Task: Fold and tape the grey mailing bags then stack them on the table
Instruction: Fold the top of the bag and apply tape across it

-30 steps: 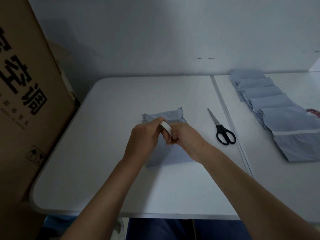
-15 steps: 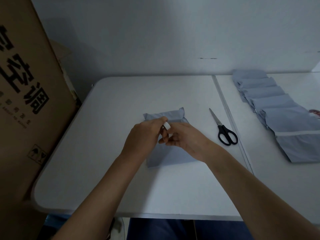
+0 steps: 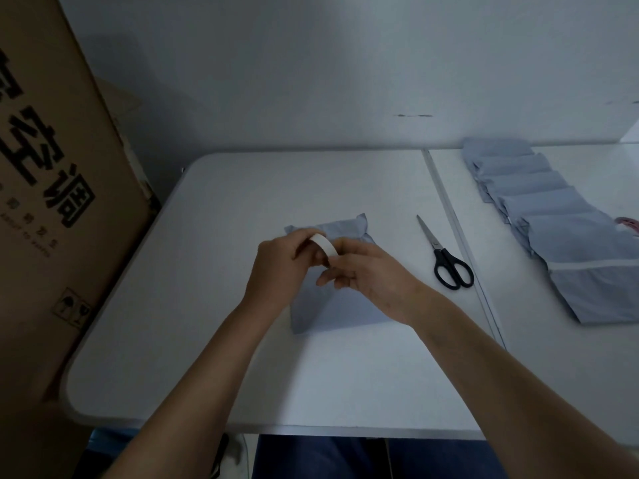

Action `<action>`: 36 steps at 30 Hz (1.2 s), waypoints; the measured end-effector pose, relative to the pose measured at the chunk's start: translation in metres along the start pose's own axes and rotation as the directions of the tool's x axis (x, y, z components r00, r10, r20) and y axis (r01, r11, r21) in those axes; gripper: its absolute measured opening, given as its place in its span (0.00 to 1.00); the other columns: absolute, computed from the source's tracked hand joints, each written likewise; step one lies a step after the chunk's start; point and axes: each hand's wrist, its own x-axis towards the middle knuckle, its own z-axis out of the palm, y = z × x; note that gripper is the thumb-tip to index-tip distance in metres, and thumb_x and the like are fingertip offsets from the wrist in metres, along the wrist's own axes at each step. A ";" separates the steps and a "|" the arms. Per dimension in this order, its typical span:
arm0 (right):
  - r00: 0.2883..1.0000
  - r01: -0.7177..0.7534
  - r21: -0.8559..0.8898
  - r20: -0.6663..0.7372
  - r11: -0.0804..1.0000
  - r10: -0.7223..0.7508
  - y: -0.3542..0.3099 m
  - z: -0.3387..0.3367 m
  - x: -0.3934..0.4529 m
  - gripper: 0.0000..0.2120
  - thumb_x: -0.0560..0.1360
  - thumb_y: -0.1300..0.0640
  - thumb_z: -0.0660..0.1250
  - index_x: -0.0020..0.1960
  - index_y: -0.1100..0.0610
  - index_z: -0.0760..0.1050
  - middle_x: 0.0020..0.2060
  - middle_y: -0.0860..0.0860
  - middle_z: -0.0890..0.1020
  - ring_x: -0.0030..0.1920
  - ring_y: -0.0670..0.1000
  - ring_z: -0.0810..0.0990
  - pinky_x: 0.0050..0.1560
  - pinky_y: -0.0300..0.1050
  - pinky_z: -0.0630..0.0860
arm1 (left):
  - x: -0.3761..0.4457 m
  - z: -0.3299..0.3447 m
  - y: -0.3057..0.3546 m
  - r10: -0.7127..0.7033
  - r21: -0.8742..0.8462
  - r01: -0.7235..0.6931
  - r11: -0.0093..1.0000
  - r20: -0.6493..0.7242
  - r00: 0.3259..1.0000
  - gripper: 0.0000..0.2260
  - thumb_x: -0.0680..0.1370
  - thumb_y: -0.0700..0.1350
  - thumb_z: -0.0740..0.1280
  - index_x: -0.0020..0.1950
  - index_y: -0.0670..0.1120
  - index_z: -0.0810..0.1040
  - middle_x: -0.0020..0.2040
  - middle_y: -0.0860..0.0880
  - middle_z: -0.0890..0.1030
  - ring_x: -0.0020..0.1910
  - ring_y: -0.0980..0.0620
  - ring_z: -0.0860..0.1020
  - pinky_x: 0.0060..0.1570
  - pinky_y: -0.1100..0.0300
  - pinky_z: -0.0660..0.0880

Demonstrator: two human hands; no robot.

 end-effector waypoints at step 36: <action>0.933 0.011 -0.736 -0.235 0.677 -0.271 -0.010 -0.007 0.008 0.11 0.77 0.47 0.64 0.42 0.52 0.77 0.33 0.50 0.81 0.34 0.49 0.79 0.36 0.47 0.74 | -0.003 -0.010 0.020 -0.001 0.201 0.017 0.980 -0.080 0.997 0.05 0.77 0.44 0.67 0.43 0.44 0.77 0.39 0.52 0.79 0.37 0.54 0.76 0.35 0.66 0.69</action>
